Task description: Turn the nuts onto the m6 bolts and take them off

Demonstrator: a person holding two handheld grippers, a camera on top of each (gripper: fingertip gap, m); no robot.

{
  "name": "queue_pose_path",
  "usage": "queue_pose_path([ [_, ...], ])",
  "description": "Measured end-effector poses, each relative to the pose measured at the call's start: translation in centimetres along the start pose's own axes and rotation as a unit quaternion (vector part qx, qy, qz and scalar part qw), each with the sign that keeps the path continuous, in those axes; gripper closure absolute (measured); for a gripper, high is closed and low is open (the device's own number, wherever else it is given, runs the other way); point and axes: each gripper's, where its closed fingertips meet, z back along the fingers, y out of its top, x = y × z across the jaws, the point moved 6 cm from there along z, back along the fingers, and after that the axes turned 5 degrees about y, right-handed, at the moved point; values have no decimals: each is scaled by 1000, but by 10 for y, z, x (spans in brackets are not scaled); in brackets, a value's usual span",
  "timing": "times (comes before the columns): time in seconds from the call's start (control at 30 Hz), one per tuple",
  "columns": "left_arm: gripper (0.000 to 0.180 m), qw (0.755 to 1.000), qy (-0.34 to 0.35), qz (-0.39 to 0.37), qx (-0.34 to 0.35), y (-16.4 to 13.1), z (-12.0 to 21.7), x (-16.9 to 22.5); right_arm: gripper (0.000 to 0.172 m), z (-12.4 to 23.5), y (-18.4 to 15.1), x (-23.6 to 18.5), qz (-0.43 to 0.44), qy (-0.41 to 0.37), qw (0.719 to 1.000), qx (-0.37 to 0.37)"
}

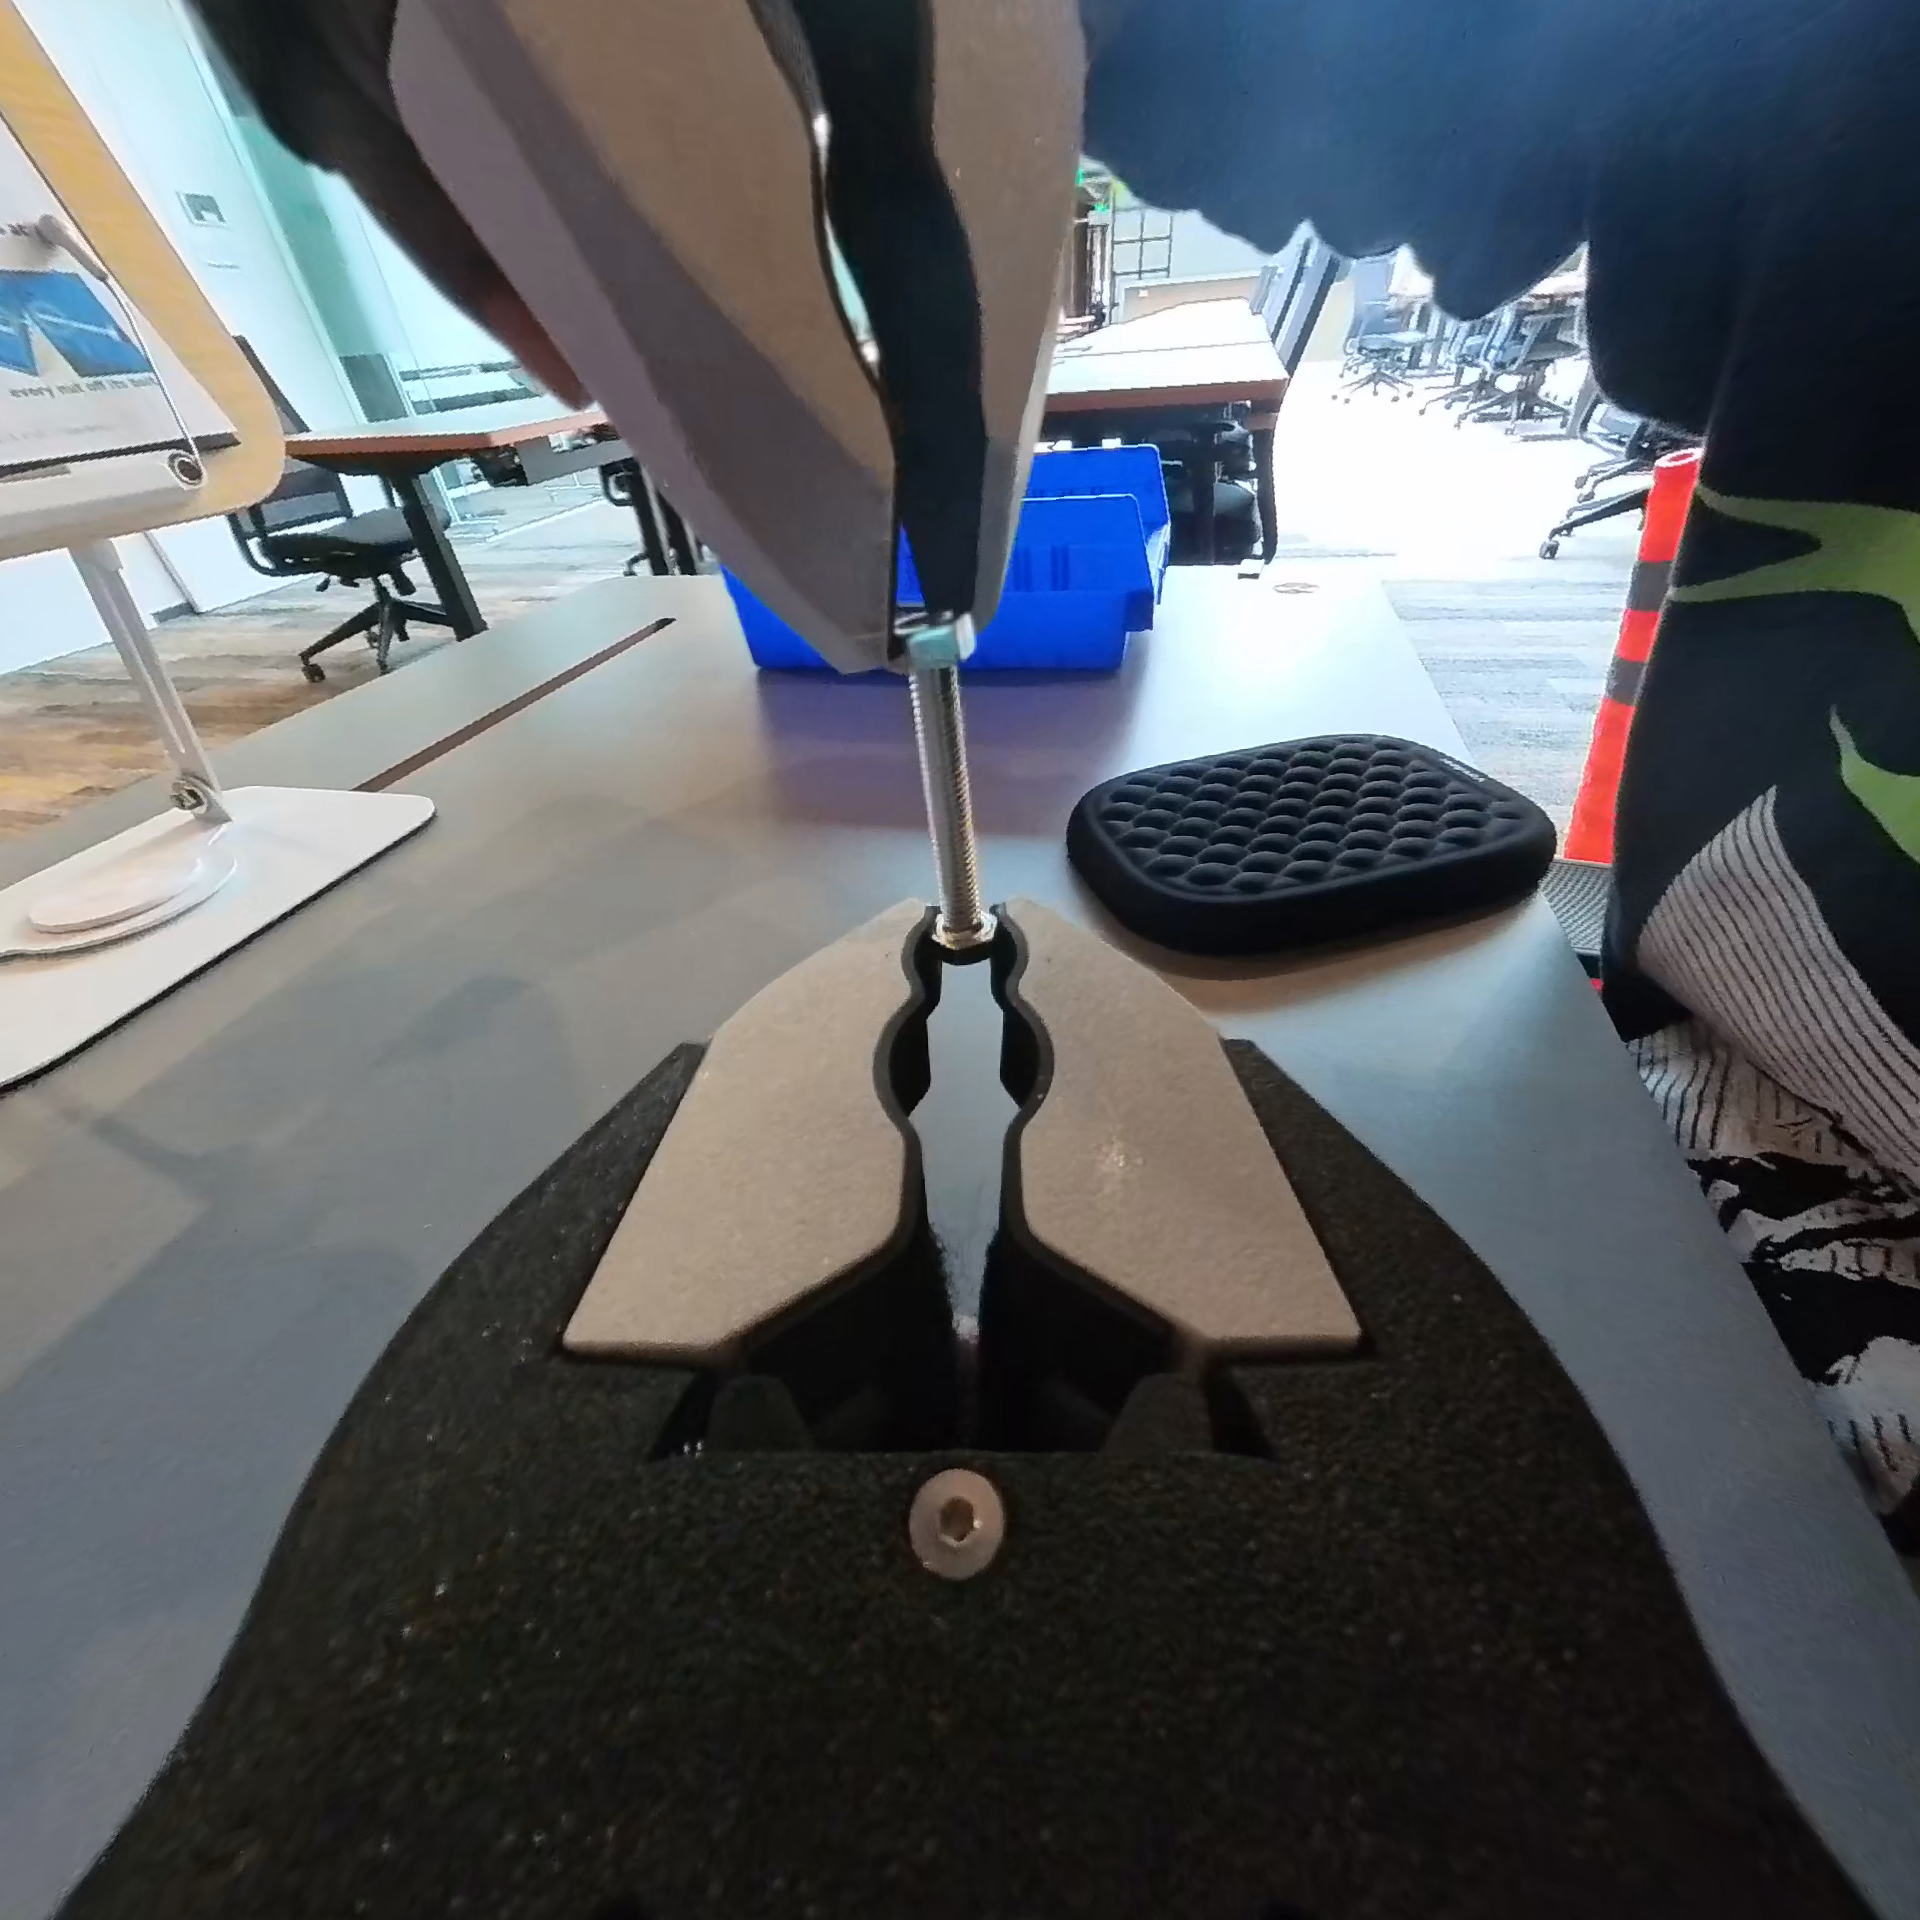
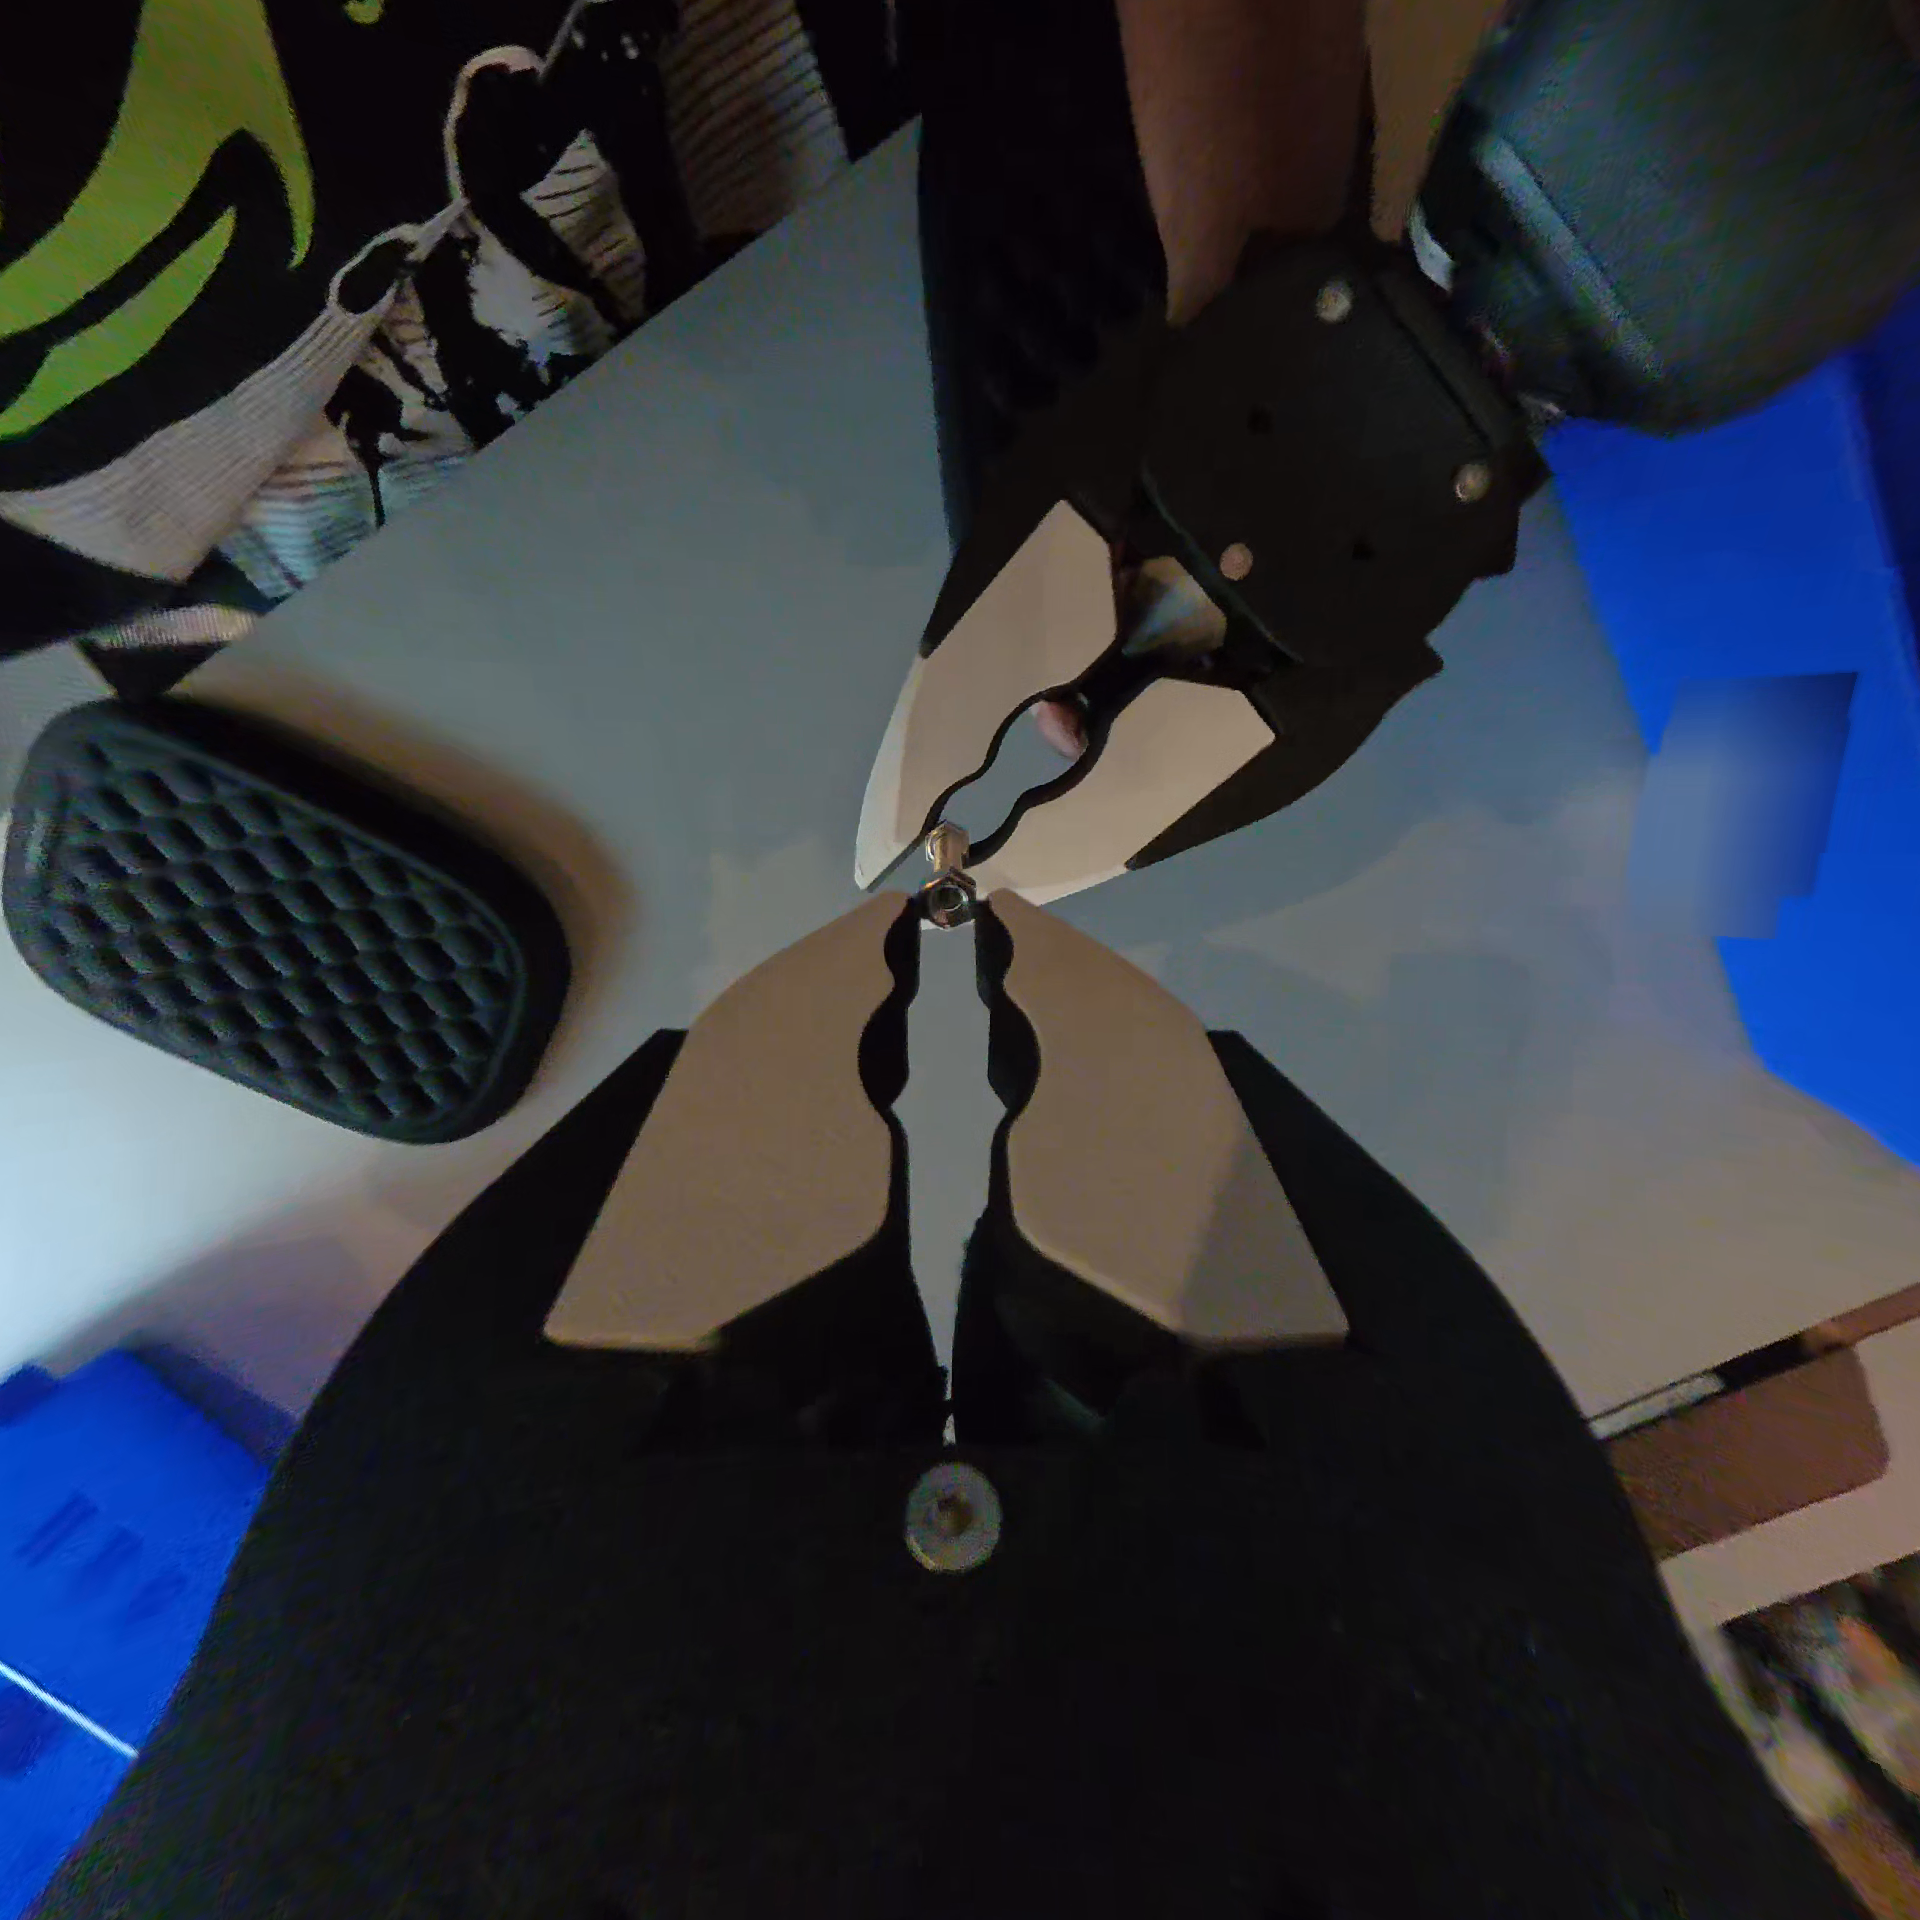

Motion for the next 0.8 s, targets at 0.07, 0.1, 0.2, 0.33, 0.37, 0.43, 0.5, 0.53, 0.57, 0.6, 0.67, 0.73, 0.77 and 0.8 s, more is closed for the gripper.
queue_pose_path([
  [0.07, 172, 1000, 10, -1, -2, 0, 0, -1, 162, 0, 0, 0, -48, -8, 999, -6],
  [0.1, 172, 1000, 16, -2, -3, 0, 0, -1, 162, 0, -1, 1, -77, -13, 997, -9],
  [0.2, 172, 1000, 30, -3, -9, -1, -2, -2, 162, -1, -1, 0, -163, -33, 986, -16],
  [0.33, 173, 1000, 27, -7, -12, -1, -2, -1, 152, 0, -1, -6, -203, -60, 977, -29],
  [0.37, 173, 1000, 25, -6, -12, -1, -2, -1, 145, 2, -1, -7, -190, -63, 979, -31],
  [0.43, 173, 1000, 20, -6, -10, -1, -2, -1, 137, 7, 0, -10, -125, -58, 990, -26],
  [0.5, 172, 1000, 17, -8, -11, -1, -2, 0, 134, 6, 1, -12, -36, -49, 997, -37],
  [0.53, 173, 1000, 14, -8, -11, -1, -2, 0, 135, 4, 3, -12, 3, -44, 998, -39],
  [0.57, 172, 1000, 11, -7, -11, -1, -2, 1, 137, 2, 4, -11, 34, -40, 998, -38],
  [0.6, 173, 1000, 9, -8, -11, -1, -2, 1, 140, 0, 7, -9, 56, -34, 997, -33],
  [0.67, 173, 1000, 6, -9, -11, -1, -2, 1, 147, -2, 9, -6, 87, -25, 996, -24],
  [0.73, 173, 1000, 5, -9, -10, -1, -2, 2, 147, -4, 8, -4, 99, -11, 995, -31],
  [0.77, 173, 1000, 4, -8, -10, -1, -2, 1, 148, -5, 8, -4, 98, -3, 995, -33],
  [0.8, 173, 1000, 3, -8, -10, -1, -2, 2, 148, -5, 7, -4, 96, 2, 995, -34],
])
